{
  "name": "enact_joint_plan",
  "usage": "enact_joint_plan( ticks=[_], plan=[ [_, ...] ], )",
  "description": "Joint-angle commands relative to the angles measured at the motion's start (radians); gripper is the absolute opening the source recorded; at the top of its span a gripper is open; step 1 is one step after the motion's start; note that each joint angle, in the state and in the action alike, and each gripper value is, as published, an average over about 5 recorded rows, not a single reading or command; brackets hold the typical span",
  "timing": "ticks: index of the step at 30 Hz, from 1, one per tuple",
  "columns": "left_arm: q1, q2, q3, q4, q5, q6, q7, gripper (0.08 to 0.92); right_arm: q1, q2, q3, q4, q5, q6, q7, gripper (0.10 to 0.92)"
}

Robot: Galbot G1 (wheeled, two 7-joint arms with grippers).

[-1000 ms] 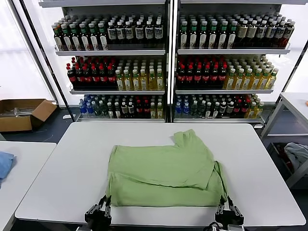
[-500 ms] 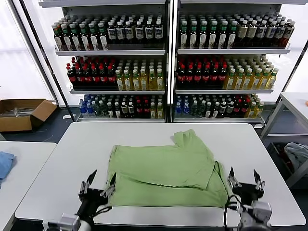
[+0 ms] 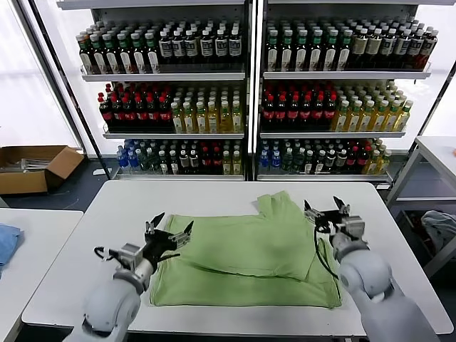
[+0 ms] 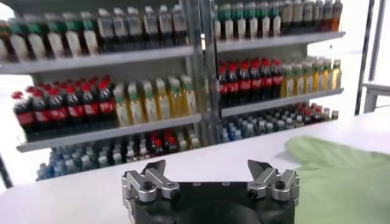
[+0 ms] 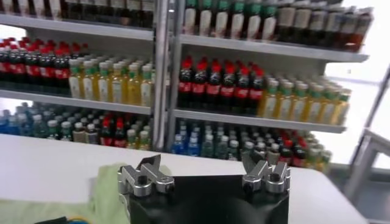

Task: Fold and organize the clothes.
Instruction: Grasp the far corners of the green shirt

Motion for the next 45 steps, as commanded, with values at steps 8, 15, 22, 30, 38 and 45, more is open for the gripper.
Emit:
enact_joint_plan(
  ticks=[8, 15, 22, 30, 38, 45],
  plan=[
    [-0.325, -0.01, 0.079, 0.438, -0.066, 0.047, 0.004, 0.823, 0.356, 0.163, -0.159, -0.489, -0.015, -0.016, -0.065, 0.823],
    [-0.312, -0.02, 0.073, 0.448, -0.05, 0.05, -0.001, 0.823, 0.346, 0.195, -0.138, -0.569, -0.048, 0.002, -0.07, 0.823],
    [-0.311, -0.028, 0.064, 0.496, -0.038, 0.045, 0.004, 0.823, 0.358, 0.235, -0.133, -0.646, -0.079, 0.022, -0.075, 0.823],
    [-0.278, -0.028, 0.045, 0.478, -0.031, 0.045, 0.003, 0.823, 0.343, 0.264, -0.127, -0.67, -0.11, 0.026, -0.075, 0.823],
    [-0.215, -0.024, 0.033, 0.404, -0.035, 0.05, 0.01, 0.823, 0.318, 0.273, -0.117, -0.657, -0.121, 0.022, -0.071, 0.823],
    [-0.212, -0.045, 0.031, 0.425, -0.029, 0.042, 0.011, 0.823, 0.297, 0.276, -0.11, -0.661, -0.134, 0.022, -0.069, 0.823]
  ],
)
